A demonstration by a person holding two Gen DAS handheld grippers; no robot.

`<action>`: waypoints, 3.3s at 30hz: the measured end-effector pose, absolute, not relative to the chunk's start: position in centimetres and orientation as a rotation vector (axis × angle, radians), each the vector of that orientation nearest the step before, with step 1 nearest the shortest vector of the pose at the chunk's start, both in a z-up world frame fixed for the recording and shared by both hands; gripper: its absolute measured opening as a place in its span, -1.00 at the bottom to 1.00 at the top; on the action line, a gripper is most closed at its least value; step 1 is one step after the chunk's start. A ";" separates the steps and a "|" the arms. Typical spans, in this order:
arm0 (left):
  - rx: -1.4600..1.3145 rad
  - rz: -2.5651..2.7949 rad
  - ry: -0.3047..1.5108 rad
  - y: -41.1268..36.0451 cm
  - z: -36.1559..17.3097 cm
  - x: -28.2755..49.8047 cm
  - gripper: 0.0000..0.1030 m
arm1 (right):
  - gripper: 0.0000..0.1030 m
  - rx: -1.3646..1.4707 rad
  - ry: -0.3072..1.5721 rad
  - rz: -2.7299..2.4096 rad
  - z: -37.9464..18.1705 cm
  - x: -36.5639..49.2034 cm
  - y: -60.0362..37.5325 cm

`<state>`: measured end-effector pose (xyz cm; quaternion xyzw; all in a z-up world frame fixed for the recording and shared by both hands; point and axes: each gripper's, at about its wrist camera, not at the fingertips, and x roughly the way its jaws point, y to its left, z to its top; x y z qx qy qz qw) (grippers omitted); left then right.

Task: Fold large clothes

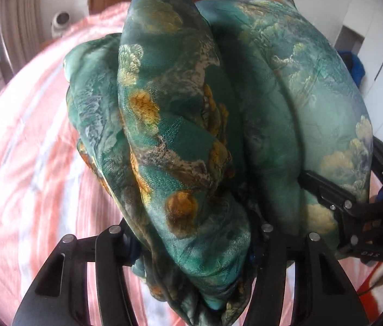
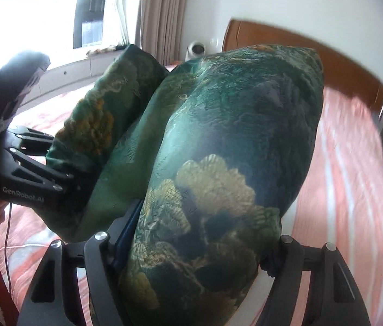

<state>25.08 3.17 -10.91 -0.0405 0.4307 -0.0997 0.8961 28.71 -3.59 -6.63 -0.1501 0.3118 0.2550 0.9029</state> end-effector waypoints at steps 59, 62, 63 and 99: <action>0.068 0.112 0.679 -3.1 -5.5 5.1 1.00 | 0.99 -0.040 0.586 0.267 -3.4 8.6 -15.7; 0.073 0.120 0.680 -3.3 -5.3 4.2 1.00 | 0.99 -0.038 0.622 0.277 -2.9 8.0 -15.4; 0.070 0.113 0.683 -3.3 -5.4 4.0 1.00 | 0.99 -0.039 0.648 0.279 -3.1 8.2 -15.2; 0.078 0.117 0.743 -3.7 -4.6 3.0 0.99 | 0.99 -0.045 0.765 0.239 -3.2 6.9 -13.8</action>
